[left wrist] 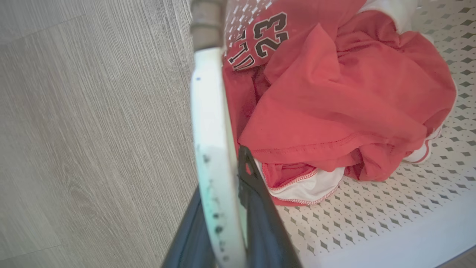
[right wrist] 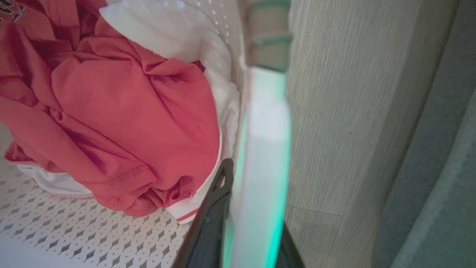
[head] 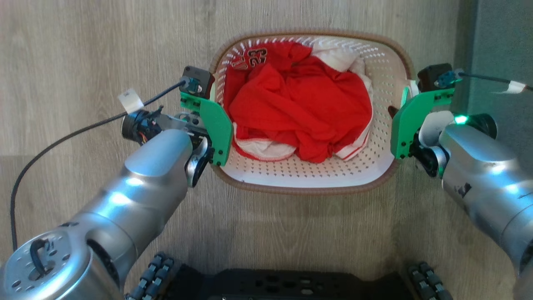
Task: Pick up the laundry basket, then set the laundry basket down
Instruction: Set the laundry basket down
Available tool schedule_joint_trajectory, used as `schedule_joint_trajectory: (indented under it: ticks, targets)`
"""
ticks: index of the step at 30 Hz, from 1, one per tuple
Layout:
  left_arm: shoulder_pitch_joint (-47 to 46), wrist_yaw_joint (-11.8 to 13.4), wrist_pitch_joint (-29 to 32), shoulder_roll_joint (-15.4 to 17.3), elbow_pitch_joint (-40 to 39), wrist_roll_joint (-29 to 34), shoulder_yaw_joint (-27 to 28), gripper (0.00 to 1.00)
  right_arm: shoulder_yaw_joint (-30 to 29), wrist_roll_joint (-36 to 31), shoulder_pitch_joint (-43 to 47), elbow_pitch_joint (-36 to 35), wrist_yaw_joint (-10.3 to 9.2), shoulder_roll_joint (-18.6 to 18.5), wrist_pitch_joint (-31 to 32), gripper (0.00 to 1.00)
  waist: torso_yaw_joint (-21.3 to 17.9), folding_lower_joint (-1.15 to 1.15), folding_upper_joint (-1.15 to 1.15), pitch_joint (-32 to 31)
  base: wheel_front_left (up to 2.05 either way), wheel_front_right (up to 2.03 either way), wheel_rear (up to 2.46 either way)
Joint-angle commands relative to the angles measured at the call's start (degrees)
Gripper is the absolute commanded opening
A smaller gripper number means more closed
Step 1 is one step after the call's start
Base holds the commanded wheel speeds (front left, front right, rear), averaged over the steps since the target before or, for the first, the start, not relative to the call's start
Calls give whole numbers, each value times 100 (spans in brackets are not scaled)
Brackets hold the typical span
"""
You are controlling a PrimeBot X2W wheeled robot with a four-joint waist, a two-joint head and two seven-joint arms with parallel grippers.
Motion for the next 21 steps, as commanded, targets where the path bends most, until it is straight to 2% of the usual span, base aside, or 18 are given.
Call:
schedule_joint_trajectory:
  ticks: [1,21]
  targets:
    - [-89,-47,-57,-41,-223,122,10,0,45,-71,68,-115,42,27,-101,0,5,-1,0,194,0,0,0]
    - [-240,107,13,-41,-324,209,9,0,96,-94,-151,-107,42,28,-319,0,-59,-1,0,593,0,0,0]
